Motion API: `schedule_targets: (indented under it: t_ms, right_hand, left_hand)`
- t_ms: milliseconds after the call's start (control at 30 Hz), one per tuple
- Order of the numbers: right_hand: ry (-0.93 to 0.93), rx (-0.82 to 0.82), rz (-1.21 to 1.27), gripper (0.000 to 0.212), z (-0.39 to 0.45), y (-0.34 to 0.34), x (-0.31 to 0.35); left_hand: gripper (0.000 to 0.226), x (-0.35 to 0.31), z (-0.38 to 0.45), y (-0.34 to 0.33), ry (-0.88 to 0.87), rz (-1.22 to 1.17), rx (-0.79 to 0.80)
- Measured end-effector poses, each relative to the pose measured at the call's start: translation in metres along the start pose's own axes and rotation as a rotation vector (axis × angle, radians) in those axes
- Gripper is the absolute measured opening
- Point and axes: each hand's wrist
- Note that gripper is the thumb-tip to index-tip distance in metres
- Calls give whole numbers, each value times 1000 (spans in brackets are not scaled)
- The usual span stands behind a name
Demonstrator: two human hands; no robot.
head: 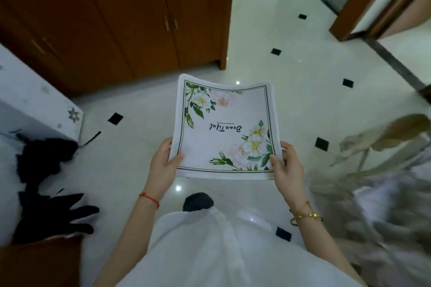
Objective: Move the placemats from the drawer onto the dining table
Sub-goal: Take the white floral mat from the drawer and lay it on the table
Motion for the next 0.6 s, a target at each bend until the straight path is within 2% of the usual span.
schedule_targets:
  t_ms: [267,600]
  right_hand:
    - [-124,-311,-10,30,100,37,-25]
    - [-208,-787,30,30,225,101,-19]
  left_hand:
    - [40,-45,170,-98,-98,74,299]
    - [40,-162,370,-262,-289,151,742]
Point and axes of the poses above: each hand's wrist, its own z-axis towards the middle knuckle, its own y-axis out of the back of the hand, x = y × z, and after that the axes turned 11 degrees about z, right-handed
